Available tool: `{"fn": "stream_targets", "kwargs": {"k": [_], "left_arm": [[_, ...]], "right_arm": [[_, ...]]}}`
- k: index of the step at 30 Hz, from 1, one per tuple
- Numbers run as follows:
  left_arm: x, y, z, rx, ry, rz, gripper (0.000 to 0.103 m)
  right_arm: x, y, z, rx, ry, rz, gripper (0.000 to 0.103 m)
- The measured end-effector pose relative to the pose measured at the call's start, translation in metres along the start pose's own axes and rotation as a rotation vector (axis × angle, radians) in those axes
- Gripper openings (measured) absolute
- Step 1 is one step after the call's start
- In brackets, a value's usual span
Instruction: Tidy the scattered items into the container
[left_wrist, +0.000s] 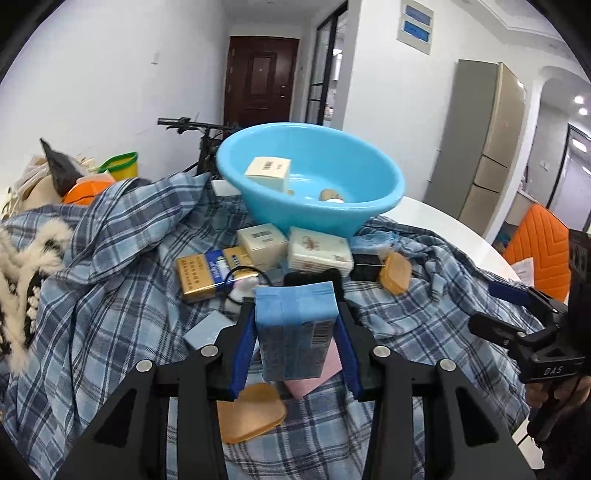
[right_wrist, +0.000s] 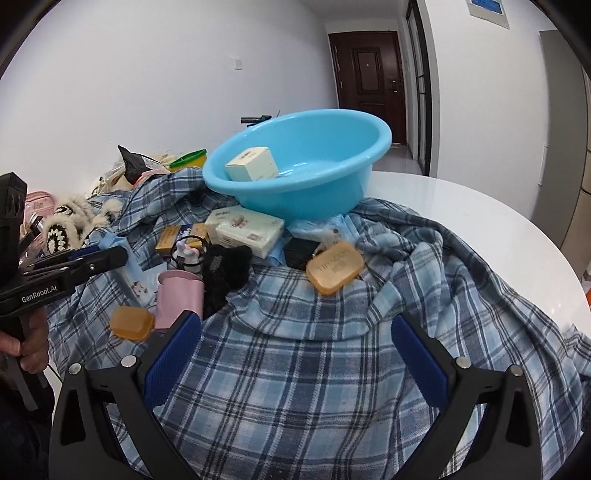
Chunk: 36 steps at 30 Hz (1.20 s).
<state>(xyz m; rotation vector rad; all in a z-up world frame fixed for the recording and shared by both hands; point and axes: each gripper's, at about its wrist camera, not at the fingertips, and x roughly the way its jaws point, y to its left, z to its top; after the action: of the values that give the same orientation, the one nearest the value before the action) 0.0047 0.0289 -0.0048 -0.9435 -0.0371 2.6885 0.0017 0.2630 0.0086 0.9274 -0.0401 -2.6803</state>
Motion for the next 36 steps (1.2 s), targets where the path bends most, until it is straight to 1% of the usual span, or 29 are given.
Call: {"fn": "stream_targets", "kwargs": {"k": [4, 6, 7, 8, 9, 11, 14, 16, 18, 19, 20, 21, 22, 23, 25, 27, 29, 30, 33, 36], "left_arm": [[0.004, -0.006, 0.010, 0.020, 0.007, -0.040, 0.043], [0.012, -0.005, 0.025, 0.025, 0.038, -0.114, 0.043], [0.015, -0.006, 0.033, 0.034, 0.052, -0.124, 0.043], [0.017, -0.011, 0.040, 0.062, 0.053, -0.118, 0.043], [0.017, -0.016, 0.045, 0.093, 0.043, -0.115, 0.043], [0.019, -0.028, 0.051, 0.132, 0.053, -0.139, 0.043], [0.025, -0.039, 0.053, 0.106, 0.108, -0.257, 0.043], [0.027, -0.045, 0.050, 0.093, 0.123, -0.302, 0.043], [0.028, -0.050, 0.047, 0.075, 0.133, -0.341, 0.043], [0.029, -0.050, 0.046, 0.062, 0.140, -0.363, 0.043], [0.030, -0.051, 0.046, 0.054, 0.147, -0.377, 0.043], [0.031, -0.053, 0.046, 0.058, 0.148, -0.372, 0.043], [0.031, -0.055, 0.045, 0.074, 0.143, -0.353, 0.043], [0.032, -0.057, 0.045, 0.092, 0.136, -0.333, 0.043], [0.034, -0.058, 0.044, 0.101, 0.142, -0.324, 0.043], [0.032, -0.059, 0.042, 0.130, 0.119, -0.267, 0.054], [0.030, -0.058, 0.039, 0.149, 0.092, -0.223, 0.075], [0.029, -0.056, 0.037, 0.152, 0.080, -0.204, 0.077], [0.029, -0.048, 0.031, 0.154, 0.067, -0.138, 0.077], [0.029, -0.034, 0.026, 0.114, 0.069, -0.112, 0.077]], "right_arm": [[0.003, 0.003, 0.002, -0.013, 0.004, 0.012, 0.103], [0.006, 0.005, 0.001, -0.036, 0.014, 0.058, 0.102], [0.009, 0.007, 0.000, -0.048, 0.020, 0.086, 0.097], [0.013, 0.010, -0.001, -0.057, 0.026, 0.116, 0.092], [0.016, 0.013, -0.001, -0.058, 0.031, 0.142, 0.084], [0.023, 0.020, 0.001, -0.057, 0.037, 0.214, 0.083], [0.028, 0.031, 0.006, -0.075, 0.017, 0.275, 0.082], [0.029, 0.036, 0.010, -0.098, -0.010, 0.305, 0.082], [0.031, 0.037, 0.011, -0.095, -0.020, 0.309, 0.082], [0.033, 0.036, 0.010, -0.082, -0.016, 0.310, 0.078], [0.035, 0.033, 0.010, -0.065, -0.012, 0.318, 0.068], [0.037, 0.031, 0.009, -0.047, -0.010, 0.330, 0.032], [0.040, 0.029, 0.008, -0.048, 0.005, 0.347, 0.026], [0.041, 0.029, 0.008, -0.057, 0.012, 0.351, 0.024], [0.040, 0.031, 0.005, -0.085, 0.012, 0.308, 0.019], [0.039, 0.032, 0.002, -0.087, 0.014, 0.285, 0.019], [0.039, 0.030, 0.000, -0.081, 0.034, 0.274, 0.019], [0.038, 0.029, -0.001, -0.083, 0.040, 0.257, 0.019], [0.030, 0.022, -0.003, -0.083, 0.030, 0.195, 0.019], [0.025, 0.013, -0.004, -0.071, 0.045, 0.132, 0.019]]}}
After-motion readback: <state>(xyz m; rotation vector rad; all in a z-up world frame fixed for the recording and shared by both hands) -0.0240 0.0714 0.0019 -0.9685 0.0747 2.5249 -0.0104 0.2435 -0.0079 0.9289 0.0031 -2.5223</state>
